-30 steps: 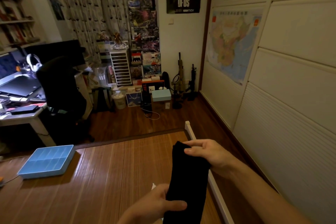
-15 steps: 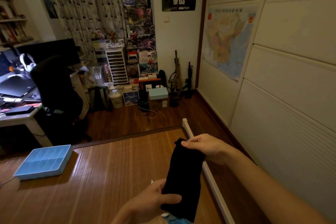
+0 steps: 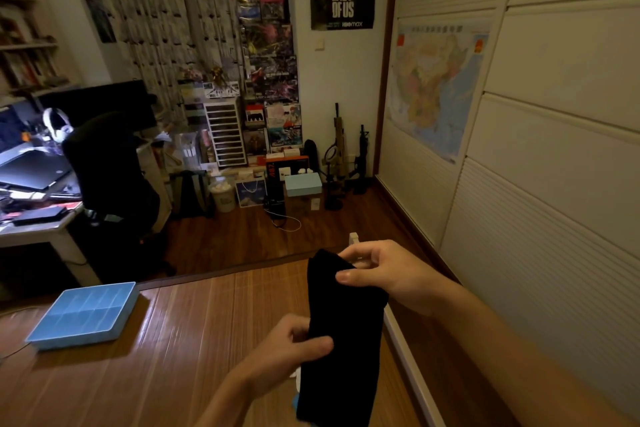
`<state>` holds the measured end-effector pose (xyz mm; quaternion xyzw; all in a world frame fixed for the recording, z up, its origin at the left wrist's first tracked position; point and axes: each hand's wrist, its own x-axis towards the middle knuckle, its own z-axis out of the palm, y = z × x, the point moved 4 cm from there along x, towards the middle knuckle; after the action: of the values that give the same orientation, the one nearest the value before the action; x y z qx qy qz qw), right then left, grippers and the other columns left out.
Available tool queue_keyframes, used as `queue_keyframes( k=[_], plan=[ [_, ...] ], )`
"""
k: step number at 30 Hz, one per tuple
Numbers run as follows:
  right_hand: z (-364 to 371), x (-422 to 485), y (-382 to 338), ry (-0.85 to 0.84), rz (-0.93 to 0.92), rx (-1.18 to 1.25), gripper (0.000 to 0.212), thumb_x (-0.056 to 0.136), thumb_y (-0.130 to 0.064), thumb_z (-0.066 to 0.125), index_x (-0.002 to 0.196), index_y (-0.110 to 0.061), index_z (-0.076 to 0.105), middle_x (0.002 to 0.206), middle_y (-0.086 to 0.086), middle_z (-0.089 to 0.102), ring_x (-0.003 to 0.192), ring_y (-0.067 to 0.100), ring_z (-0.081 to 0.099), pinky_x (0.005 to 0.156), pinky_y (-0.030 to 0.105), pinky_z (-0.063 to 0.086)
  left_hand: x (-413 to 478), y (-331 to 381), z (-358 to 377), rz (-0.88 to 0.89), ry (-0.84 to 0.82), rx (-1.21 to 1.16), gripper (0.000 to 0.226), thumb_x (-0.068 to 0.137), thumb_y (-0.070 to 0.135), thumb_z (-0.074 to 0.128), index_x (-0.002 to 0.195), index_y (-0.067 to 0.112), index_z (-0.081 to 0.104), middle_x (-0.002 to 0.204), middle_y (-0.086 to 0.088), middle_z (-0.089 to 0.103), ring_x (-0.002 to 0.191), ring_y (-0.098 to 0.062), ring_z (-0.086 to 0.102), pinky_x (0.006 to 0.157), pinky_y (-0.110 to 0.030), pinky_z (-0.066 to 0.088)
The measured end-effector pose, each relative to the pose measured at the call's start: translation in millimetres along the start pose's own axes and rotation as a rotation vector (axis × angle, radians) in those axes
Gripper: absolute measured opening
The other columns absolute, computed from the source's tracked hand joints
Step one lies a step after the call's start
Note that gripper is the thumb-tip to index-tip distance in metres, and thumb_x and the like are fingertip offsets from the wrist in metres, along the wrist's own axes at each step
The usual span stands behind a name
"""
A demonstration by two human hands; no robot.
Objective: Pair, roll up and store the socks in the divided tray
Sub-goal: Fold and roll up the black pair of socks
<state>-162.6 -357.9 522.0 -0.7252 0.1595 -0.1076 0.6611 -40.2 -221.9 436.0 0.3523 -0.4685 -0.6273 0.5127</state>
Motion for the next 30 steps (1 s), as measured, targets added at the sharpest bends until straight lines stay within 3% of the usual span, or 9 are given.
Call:
queue_keyframes(
  k=[4,7,12,17,21,23,25,30],
  plan=[
    [6.4,-0.1,-12.5,-0.015,-0.033,-0.163,0.027,0.092,-0.025,0.073,0.118,-0.019,0.069,0.110,0.006,0.075,0.105,0.022,0.073,0.088,0.035,0.059,8.7,15.3,-6.3,0.019,0.047,-0.068,0.046,0.098,0.023,0.068,0.138,0.008,0.054,0.131,-0.019,0.059,0.120,-0.036,0.060,0.101,-0.041,0.051],
    [7.2,1.7,-14.7,0.112,-0.083,-0.358,0.022,0.092,-0.028,0.072,0.114,-0.023,0.071,0.106,-0.003,0.076,0.101,0.011,0.072,0.090,0.038,0.060,15.5,12.8,-6.4,-0.022,0.104,-0.076,0.038,0.104,0.018,0.059,0.140,0.008,0.055,0.140,-0.024,0.057,0.131,-0.042,0.055,0.105,-0.044,0.050],
    [11.1,2.5,-9.6,0.303,-0.242,-0.595,0.020,0.095,-0.021,0.069,0.114,-0.022,0.073,0.104,-0.015,0.074,0.101,-0.004,0.067,0.097,0.030,0.054,18.2,14.4,3.3,-0.117,0.163,-0.240,0.041,0.104,0.028,0.059,0.138,0.006,0.059,0.135,-0.022,0.061,0.123,-0.034,0.061,0.103,-0.041,0.050],
    [20.7,-0.9,5.6,0.380,-0.420,-0.779,0.026,0.096,-0.012,0.066,0.122,-0.017,0.070,0.113,-0.007,0.073,0.105,0.001,0.068,0.090,0.026,0.057,17.2,15.7,6.2,-0.122,0.234,-0.306,0.037,0.102,0.026,0.058,0.135,0.009,0.063,0.132,-0.020,0.065,0.118,-0.034,0.065,0.100,-0.041,0.054],
    [24.8,-4.8,6.8,0.406,-0.531,-0.899,0.021,0.095,-0.011,0.066,0.115,-0.014,0.073,0.110,-0.004,0.073,0.102,0.003,0.068,0.088,0.025,0.057,16.5,19.5,10.0,-0.108,0.265,-0.302,0.044,0.098,0.030,0.060,0.136,0.009,0.061,0.127,-0.021,0.065,0.111,-0.030,0.067,0.093,-0.039,0.055],
    [26.5,-6.3,5.9,0.395,-0.555,-0.935,0.021,0.094,-0.013,0.066,0.113,-0.015,0.074,0.111,-0.004,0.074,0.103,0.004,0.068,0.090,0.025,0.057,16.6,21.2,11.4,-0.132,0.288,-0.323,0.053,0.093,0.042,0.063,0.138,0.014,0.060,0.128,-0.016,0.067,0.113,-0.029,0.068,0.092,-0.039,0.055],
    [27.6,-7.2,5.7,0.392,-0.557,-0.970,0.024,0.094,-0.015,0.066,0.116,-0.016,0.075,0.114,-0.005,0.073,0.106,0.004,0.067,0.092,0.025,0.056,17.6,22.9,11.0,-0.144,0.304,-0.298,0.051,0.096,0.052,0.058,0.136,0.021,0.063,0.136,-0.014,0.066,0.126,-0.031,0.064,0.102,-0.044,0.052],
    [19.5,-5.2,6.5,0.342,-0.427,-0.766,0.027,0.093,-0.019,0.069,0.120,-0.023,0.074,0.117,-0.013,0.071,0.111,-0.001,0.063,0.097,0.023,0.053,18.3,26.6,4.3,-0.088,0.355,-0.228,0.043,0.104,0.043,0.050,0.132,0.015,0.067,0.135,-0.020,0.065,0.128,-0.035,0.061,0.113,-0.048,0.046]
  ],
)
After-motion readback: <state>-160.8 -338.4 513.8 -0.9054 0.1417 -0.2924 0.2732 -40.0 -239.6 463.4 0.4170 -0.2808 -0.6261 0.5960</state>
